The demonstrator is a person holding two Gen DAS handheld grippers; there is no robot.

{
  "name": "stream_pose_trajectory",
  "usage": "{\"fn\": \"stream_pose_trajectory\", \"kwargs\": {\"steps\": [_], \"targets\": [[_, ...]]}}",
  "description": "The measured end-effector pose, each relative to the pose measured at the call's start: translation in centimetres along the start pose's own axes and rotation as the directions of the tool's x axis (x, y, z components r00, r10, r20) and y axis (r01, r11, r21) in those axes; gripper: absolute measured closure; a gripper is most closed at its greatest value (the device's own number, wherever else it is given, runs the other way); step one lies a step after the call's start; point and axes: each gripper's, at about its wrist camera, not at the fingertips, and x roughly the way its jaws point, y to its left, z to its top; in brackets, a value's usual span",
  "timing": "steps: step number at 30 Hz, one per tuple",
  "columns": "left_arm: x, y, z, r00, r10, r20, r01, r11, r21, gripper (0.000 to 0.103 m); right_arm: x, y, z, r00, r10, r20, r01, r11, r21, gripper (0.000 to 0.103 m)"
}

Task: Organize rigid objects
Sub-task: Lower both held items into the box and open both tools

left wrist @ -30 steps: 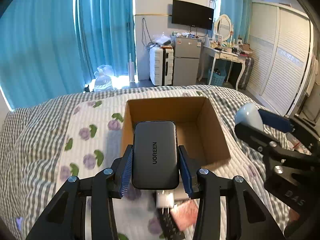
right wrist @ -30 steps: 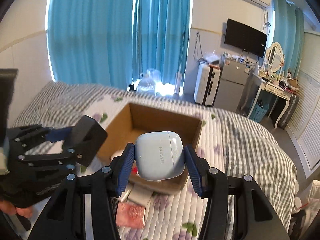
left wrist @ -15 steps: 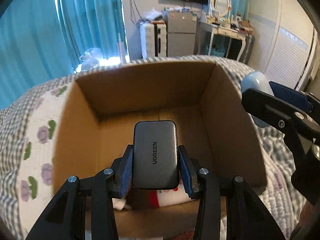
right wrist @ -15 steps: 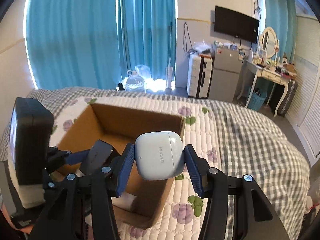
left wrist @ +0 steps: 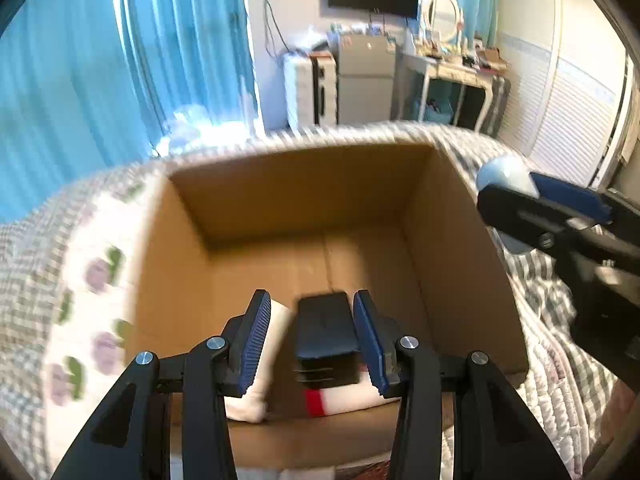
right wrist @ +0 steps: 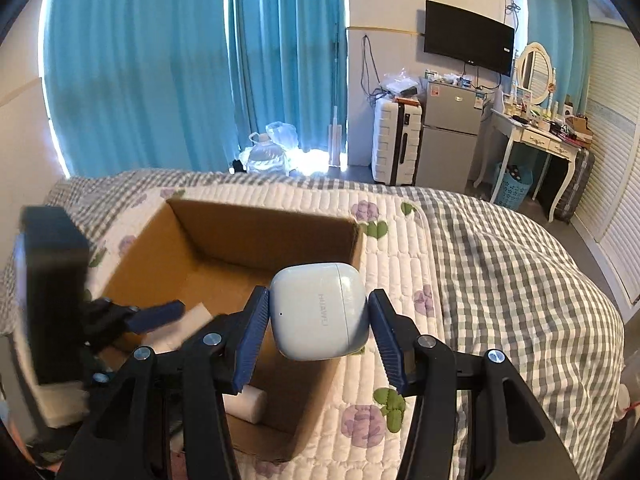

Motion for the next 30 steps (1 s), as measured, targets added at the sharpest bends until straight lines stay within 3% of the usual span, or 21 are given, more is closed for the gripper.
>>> {"fn": "stream_pose_trajectory", "kwargs": {"steps": [6,9,13,15,16,18,22,30], "targets": [[-3.5,4.2,0.5,0.998,0.057,0.039,-0.056,0.998,-0.02,0.057,1.4,2.6,2.9,1.0,0.026,-0.01,-0.026,0.999,-0.031,0.052],[-3.4,6.4,0.3,0.996,0.082,0.028,-0.081,0.996,-0.045,0.057,4.3,3.8,3.2,0.999,0.014,-0.042,-0.016,0.999,-0.029,0.052],[-2.4,8.0,-0.7,0.996,0.089,0.008,-0.089,0.995,-0.053,0.057,9.0,4.8,2.2,0.99,-0.088,-0.113,0.079,0.994,-0.08,0.052],[-2.0,8.5,-1.1,0.997,0.079,0.003,-0.079,0.995,-0.061,0.057,9.9,4.3,1.7,0.987,-0.065,-0.144,0.058,0.997,-0.047,0.052],[-1.9,8.7,-1.3,0.997,0.078,0.0,-0.078,0.995,-0.065,0.057,9.8,4.2,1.6,0.988,-0.055,-0.146,0.049,0.998,-0.04,0.044],[-2.1,8.9,-1.6,0.997,0.077,-0.009,-0.077,0.994,-0.076,0.056,9.0,4.1,1.7,0.992,-0.059,-0.113,0.054,0.997,-0.045,0.027],[-4.4,8.8,-1.8,0.996,0.084,0.019,-0.082,0.993,-0.08,0.028,5.7,3.9,2.3,0.994,-0.08,-0.071,0.077,0.996,-0.045,0.026],[-11.5,7.8,-3.3,0.995,0.075,0.069,-0.069,0.995,-0.073,0.021,-4.6,4.7,0.7,0.99,-0.127,-0.056,0.121,0.987,-0.108,0.014]]}}
